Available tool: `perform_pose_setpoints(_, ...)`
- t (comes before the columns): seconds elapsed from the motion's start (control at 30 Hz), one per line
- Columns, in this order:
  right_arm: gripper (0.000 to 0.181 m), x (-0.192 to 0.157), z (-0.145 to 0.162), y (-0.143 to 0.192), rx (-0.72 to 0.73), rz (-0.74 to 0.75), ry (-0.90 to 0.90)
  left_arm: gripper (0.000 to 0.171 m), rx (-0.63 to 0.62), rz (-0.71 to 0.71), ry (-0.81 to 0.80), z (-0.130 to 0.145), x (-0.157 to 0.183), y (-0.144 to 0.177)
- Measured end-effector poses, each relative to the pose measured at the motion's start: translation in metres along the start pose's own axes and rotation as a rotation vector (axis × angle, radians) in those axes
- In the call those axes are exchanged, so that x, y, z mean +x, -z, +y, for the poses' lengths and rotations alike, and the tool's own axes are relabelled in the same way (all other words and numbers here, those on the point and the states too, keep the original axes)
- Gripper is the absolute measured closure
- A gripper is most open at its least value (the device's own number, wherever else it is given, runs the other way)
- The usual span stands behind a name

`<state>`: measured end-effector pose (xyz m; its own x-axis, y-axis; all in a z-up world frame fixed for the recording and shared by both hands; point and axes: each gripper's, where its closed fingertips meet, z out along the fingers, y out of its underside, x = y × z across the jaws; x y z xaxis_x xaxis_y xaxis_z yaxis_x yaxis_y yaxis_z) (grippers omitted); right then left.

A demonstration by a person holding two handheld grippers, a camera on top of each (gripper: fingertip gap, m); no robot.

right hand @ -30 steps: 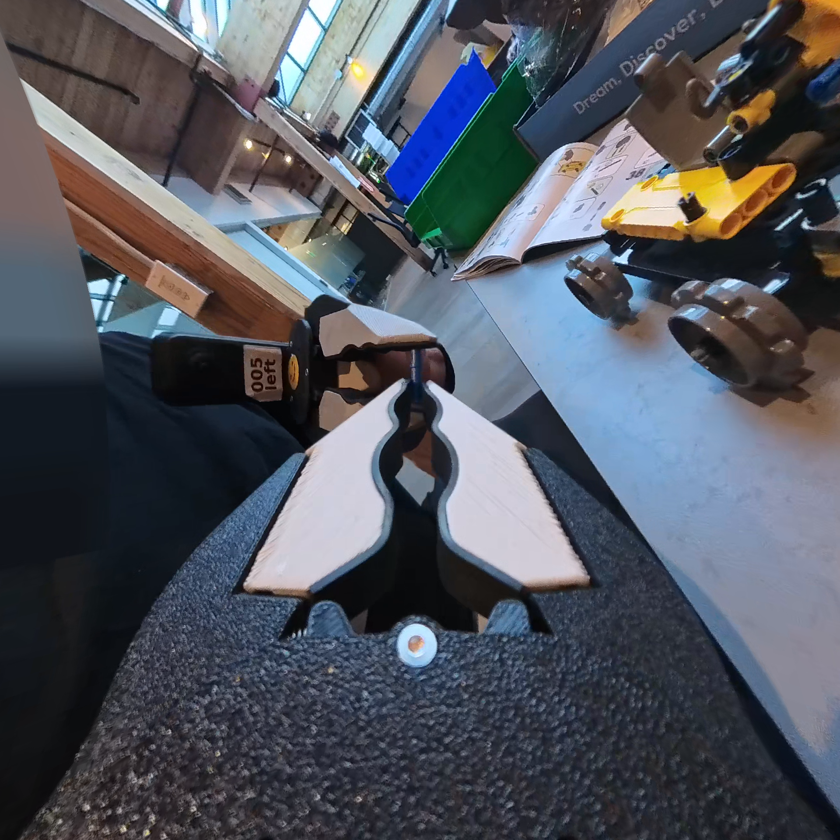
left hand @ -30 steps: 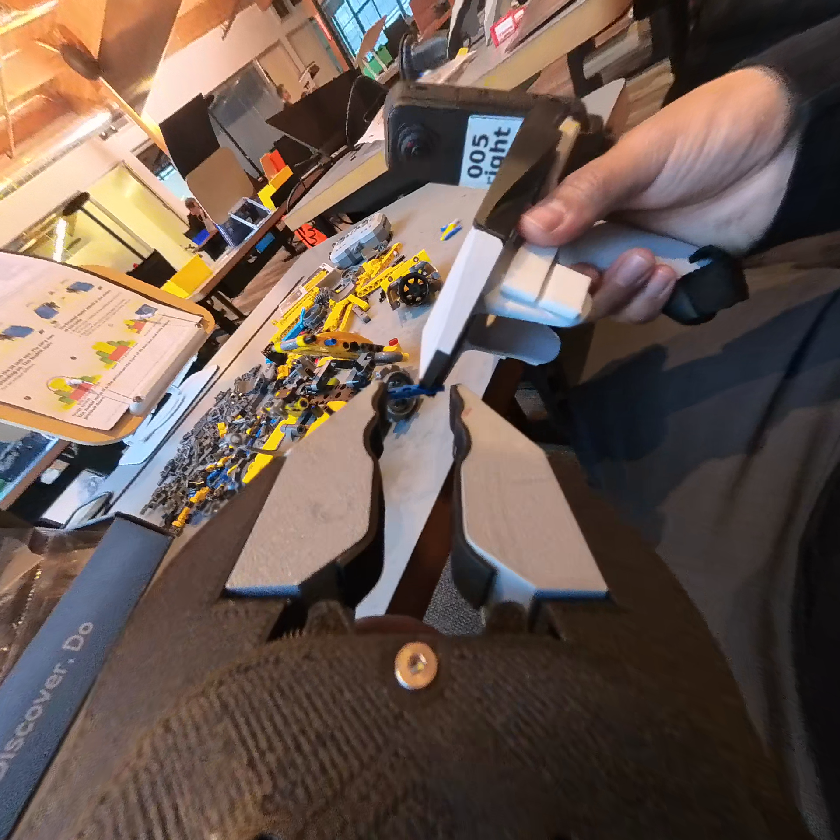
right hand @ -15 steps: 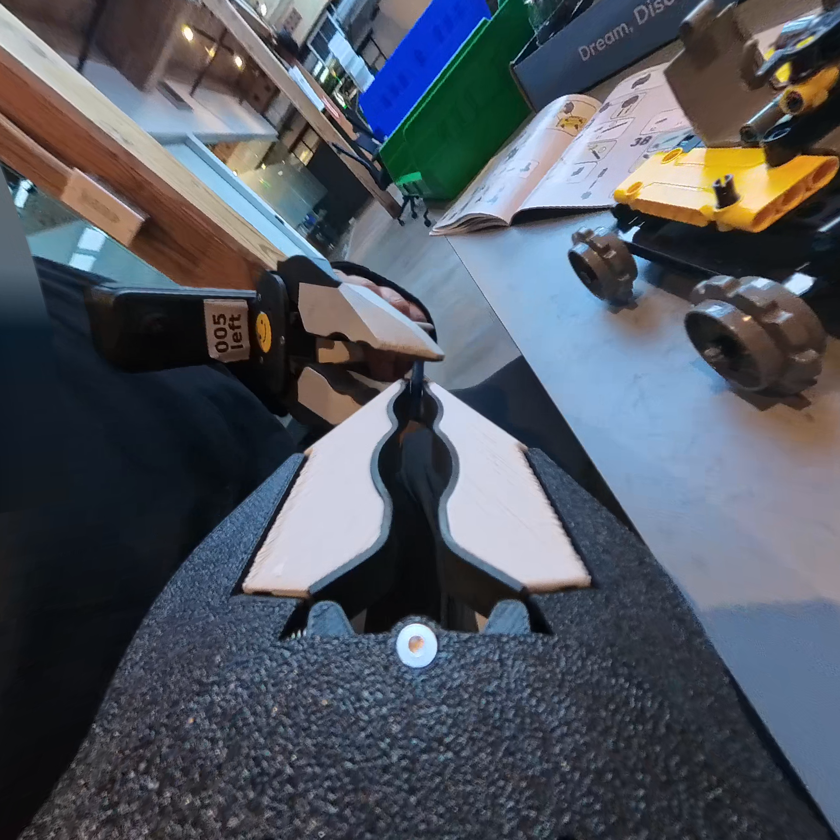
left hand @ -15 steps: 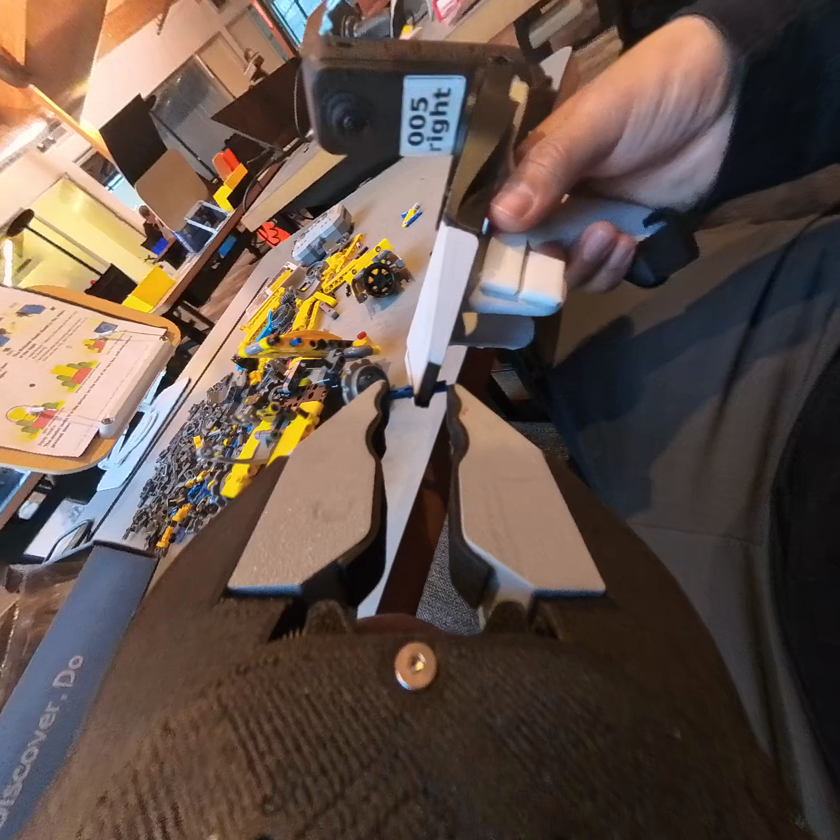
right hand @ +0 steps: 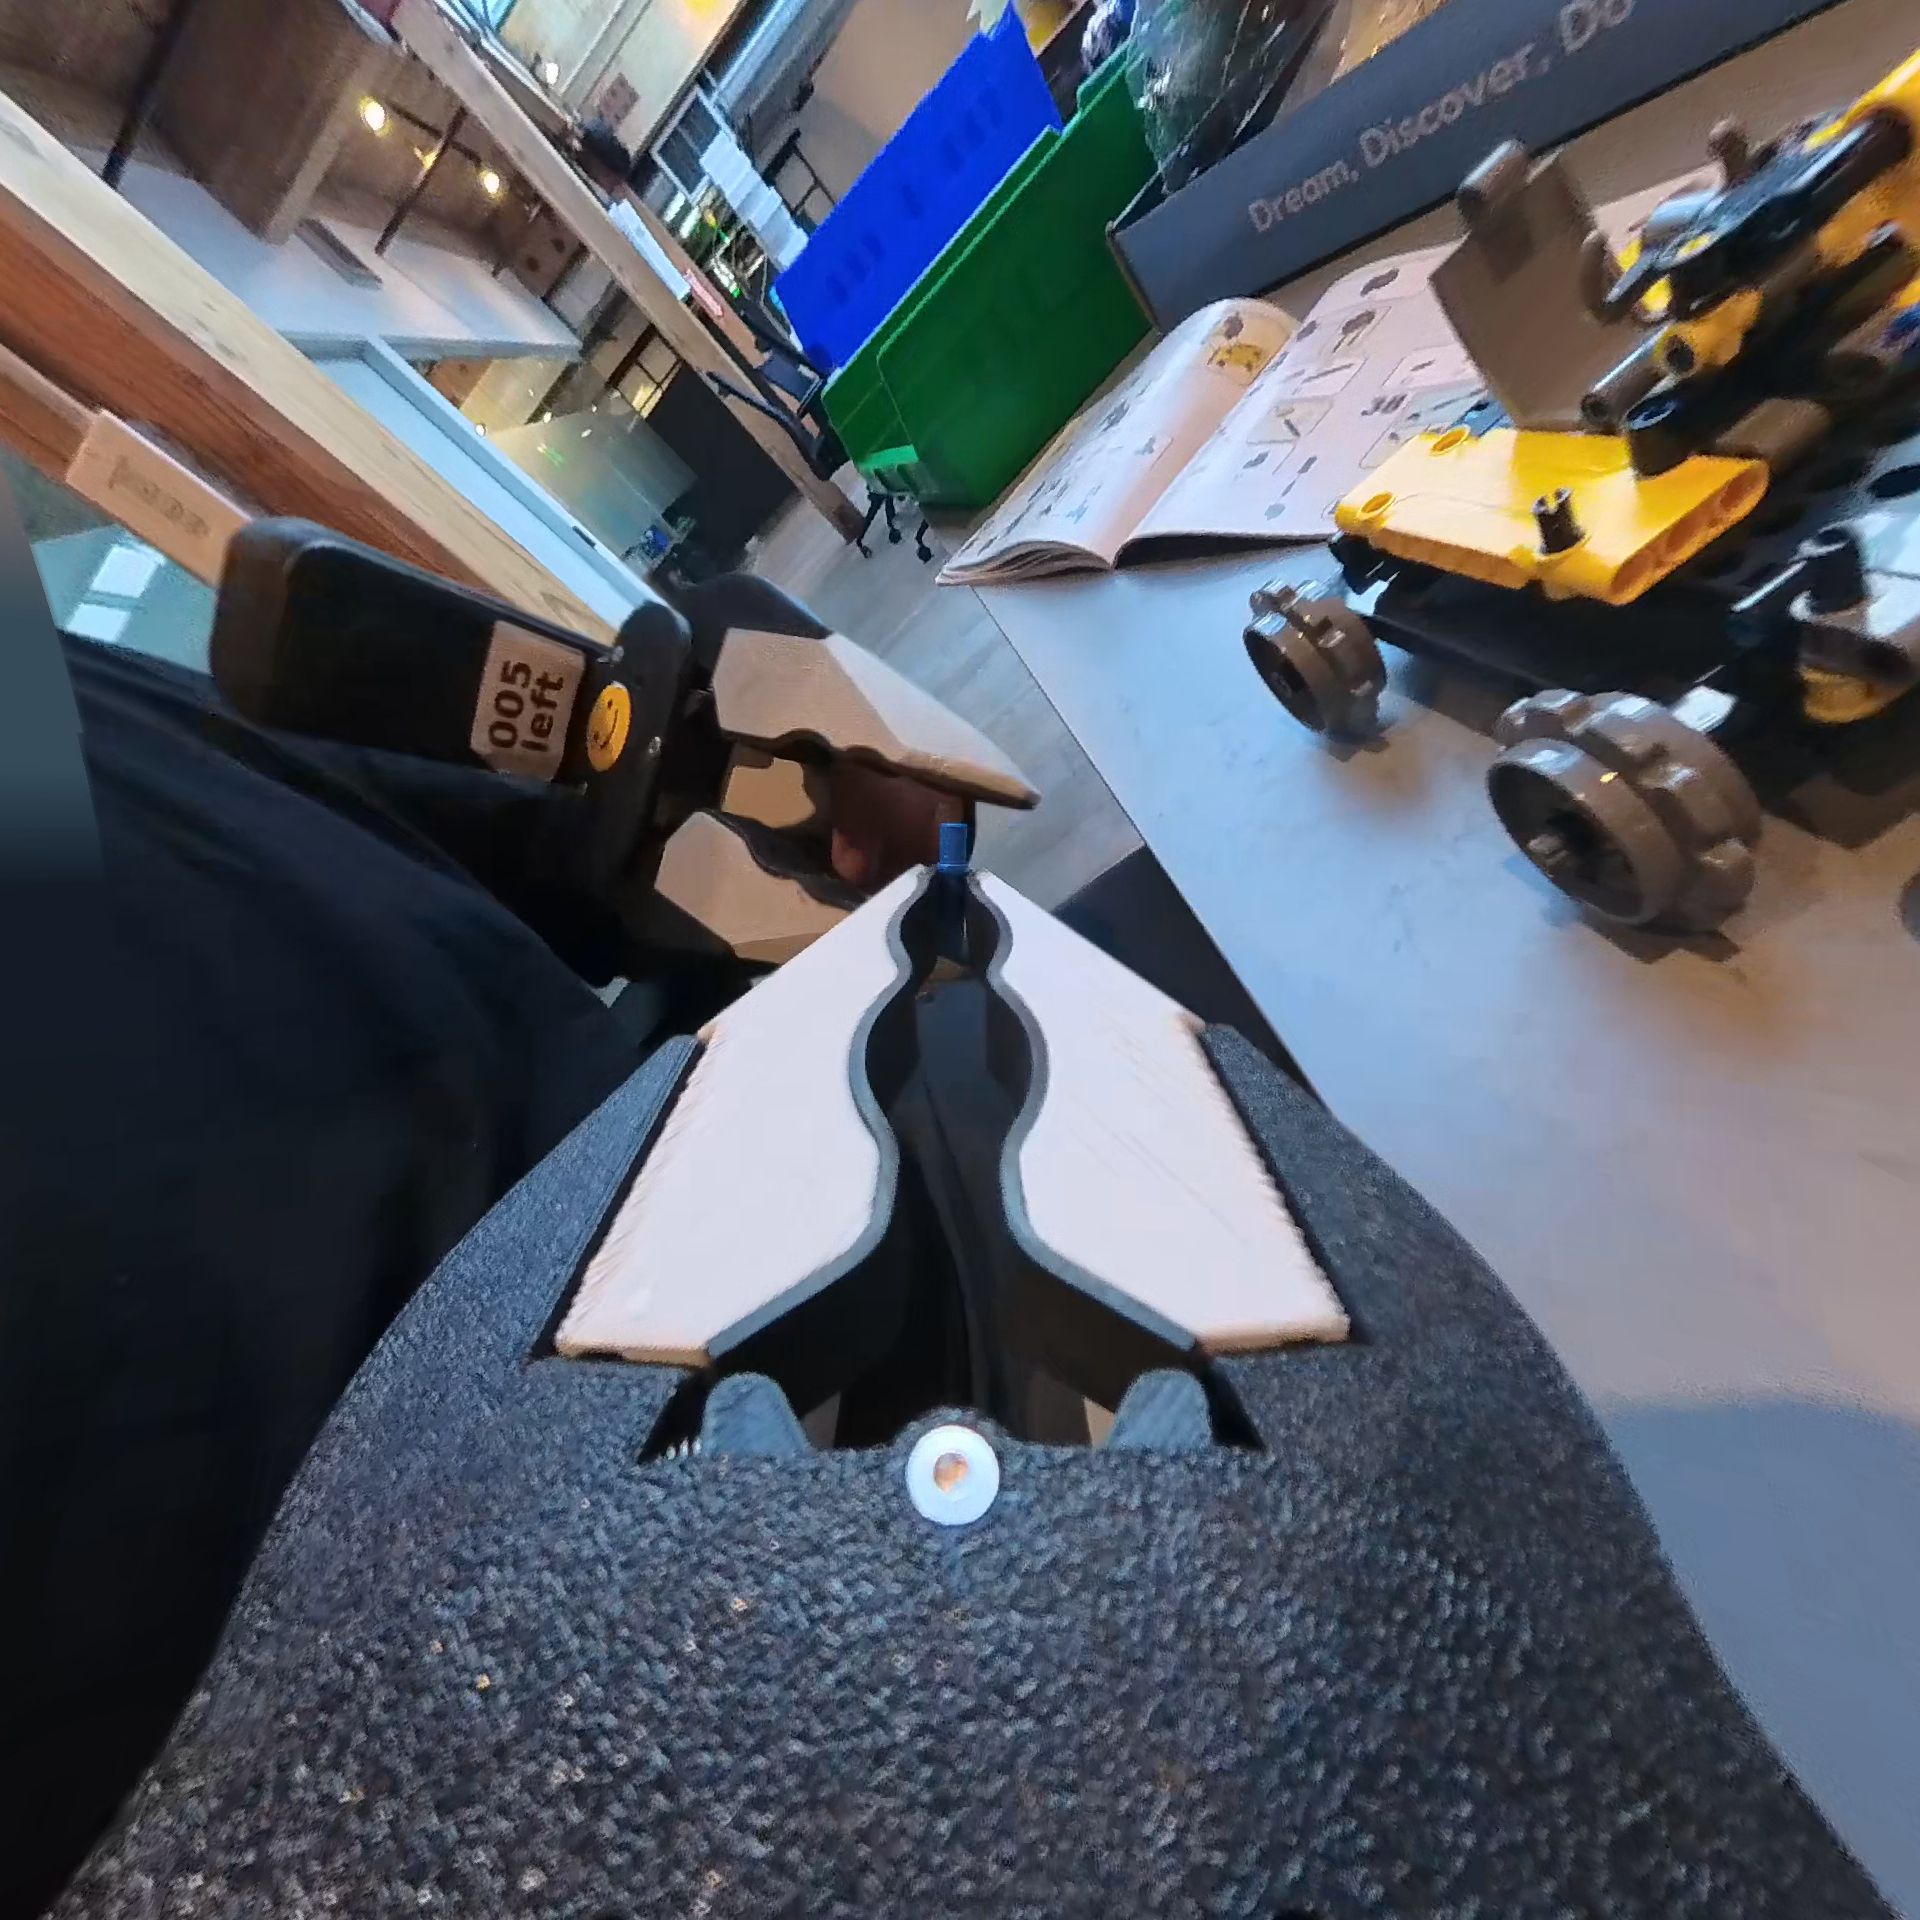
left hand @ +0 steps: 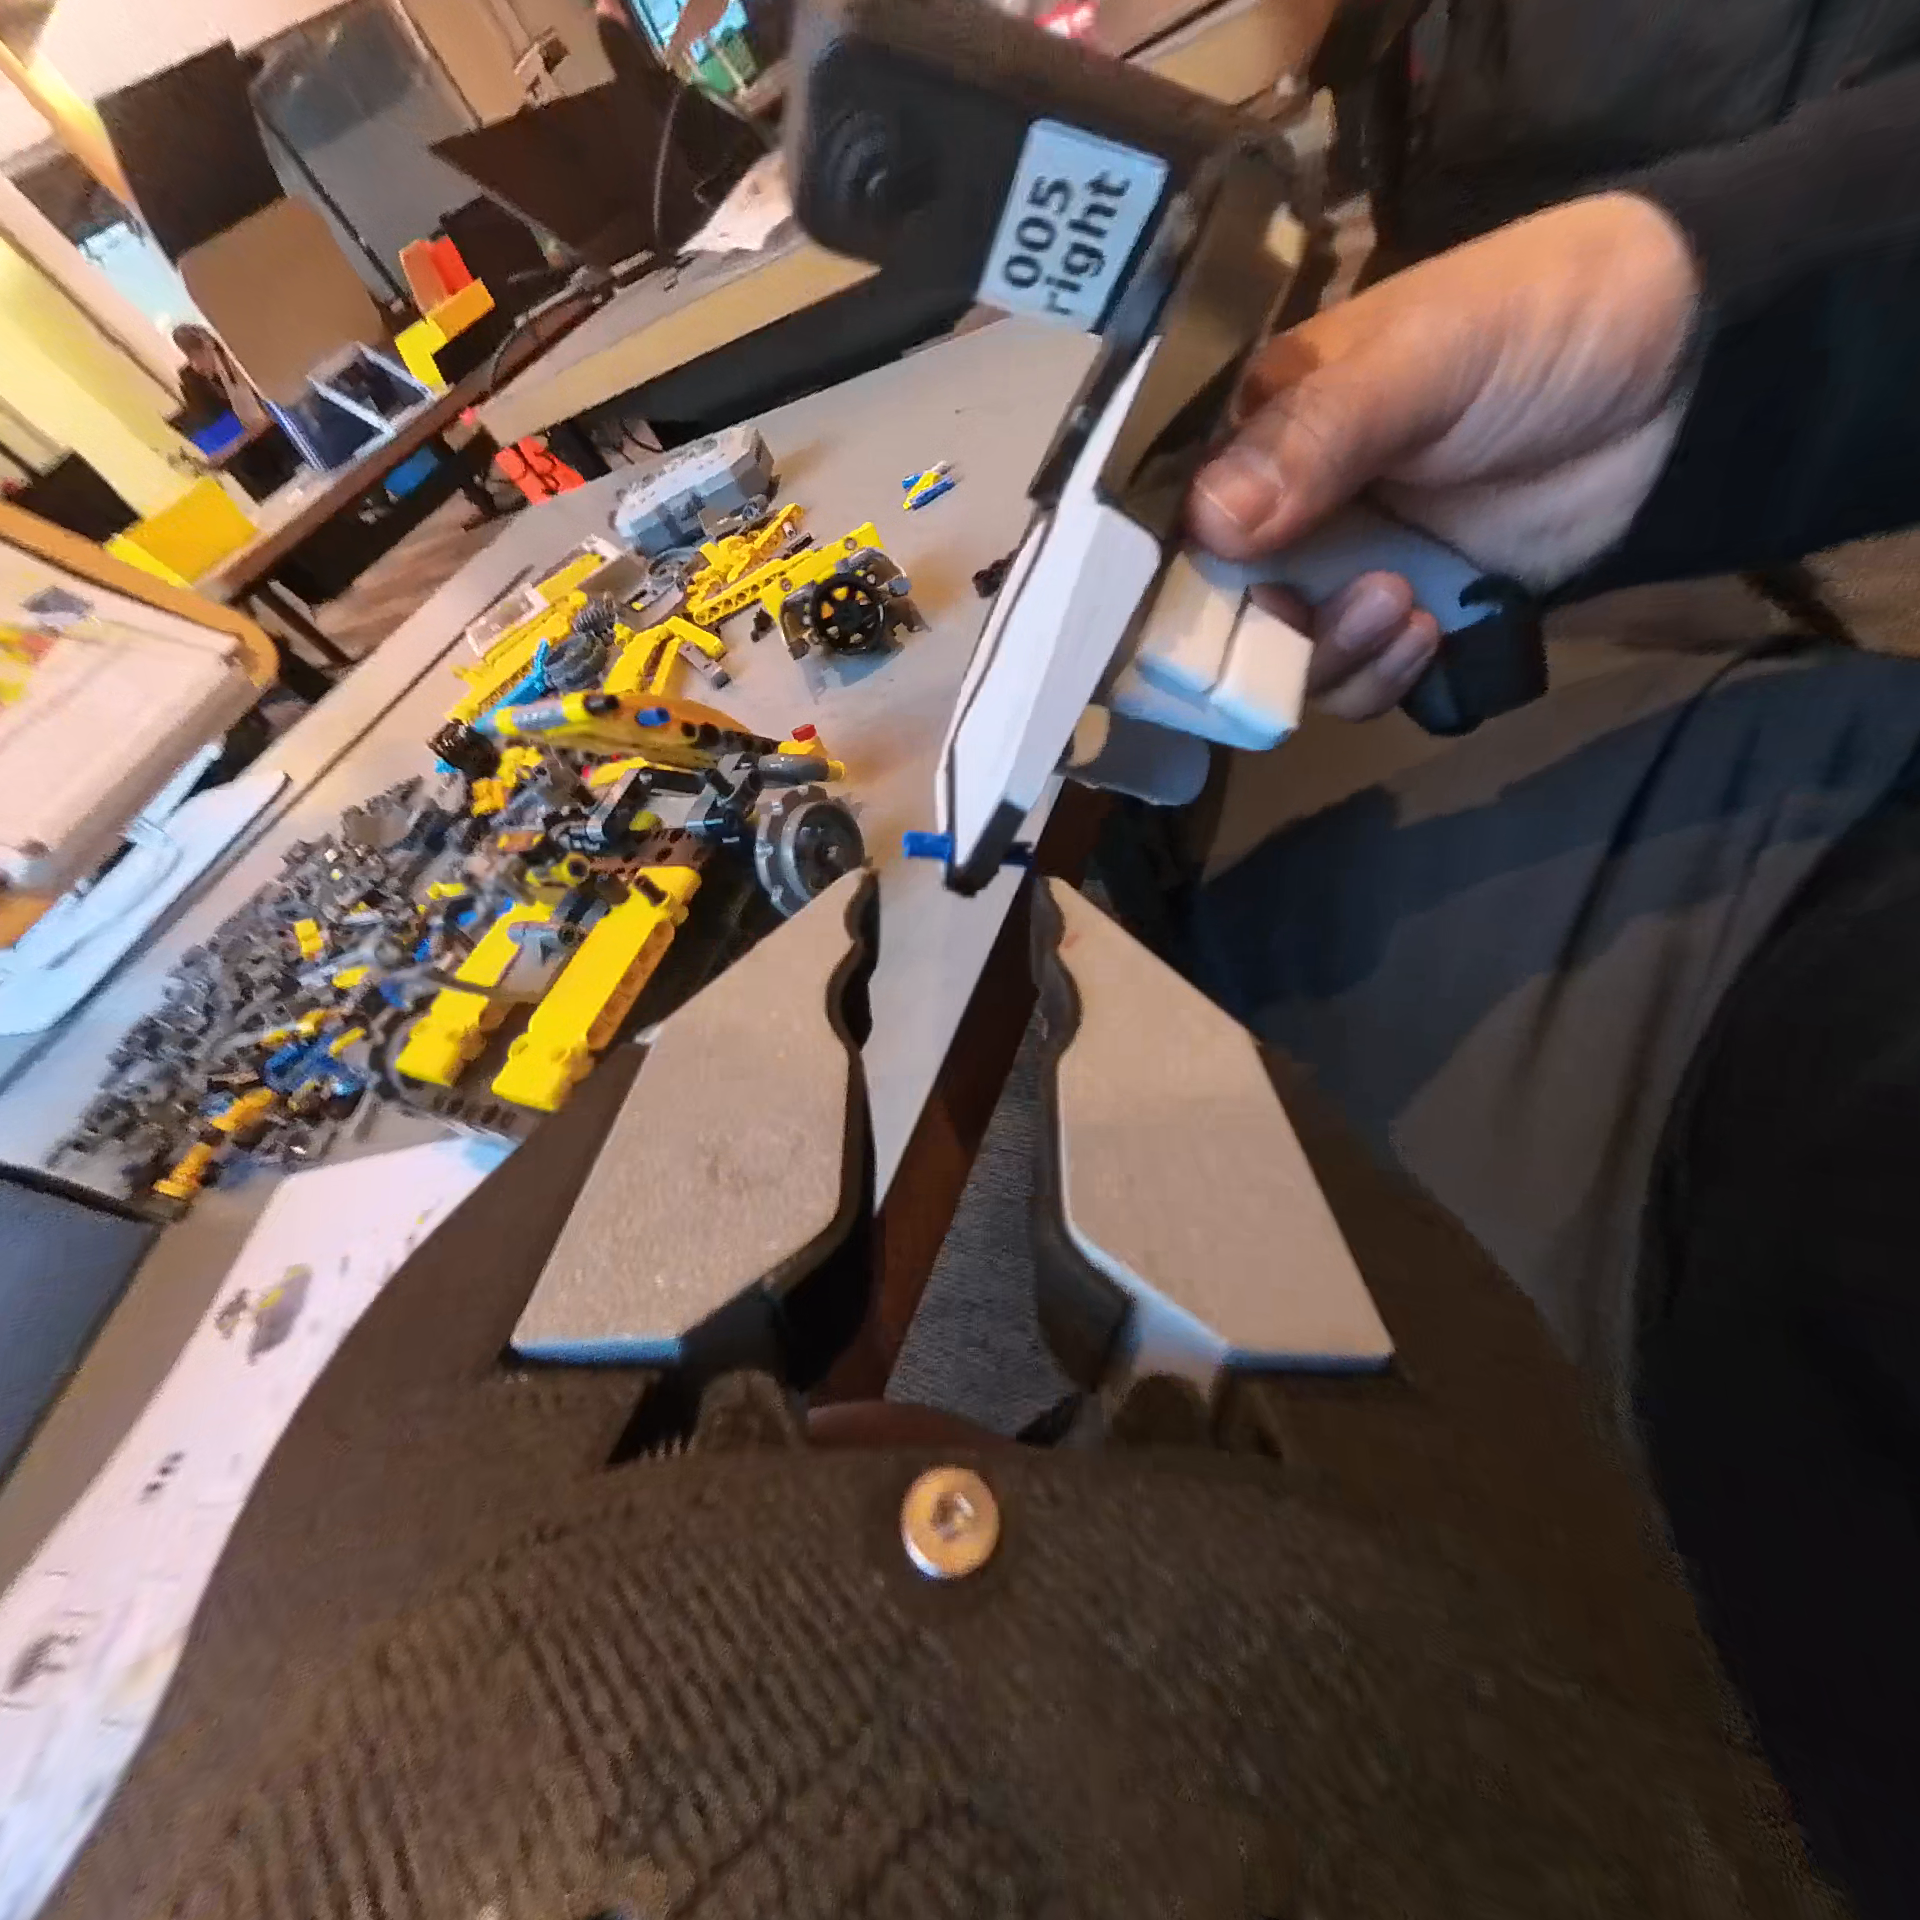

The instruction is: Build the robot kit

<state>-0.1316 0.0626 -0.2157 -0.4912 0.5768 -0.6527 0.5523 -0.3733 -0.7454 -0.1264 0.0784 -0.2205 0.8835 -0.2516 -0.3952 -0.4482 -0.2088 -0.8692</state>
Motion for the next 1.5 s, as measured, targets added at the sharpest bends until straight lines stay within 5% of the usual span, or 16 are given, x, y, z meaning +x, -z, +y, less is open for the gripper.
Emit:
perform_pose_setpoints(0.3, 0.176, -0.017, -0.027, 0.010, 0.184, -0.062, 0.094, 0.138, 0.051, 0.234, 0.418, -0.006, 0.014, -0.007)
perform_pose_setpoints(0.93, 0.177, -0.025, -0.021, -0.004, 0.222, -0.036, 0.273, 0.153, 0.170, 0.198, 0.465, -0.024, 0.001, 0.005)
perform_pose_setpoints(1.5, 0.177, -0.026, -0.018, -0.003, 0.216, -0.059, 0.265, 0.158, 0.153, 0.191, 0.412, -0.022, 0.002, 0.005)
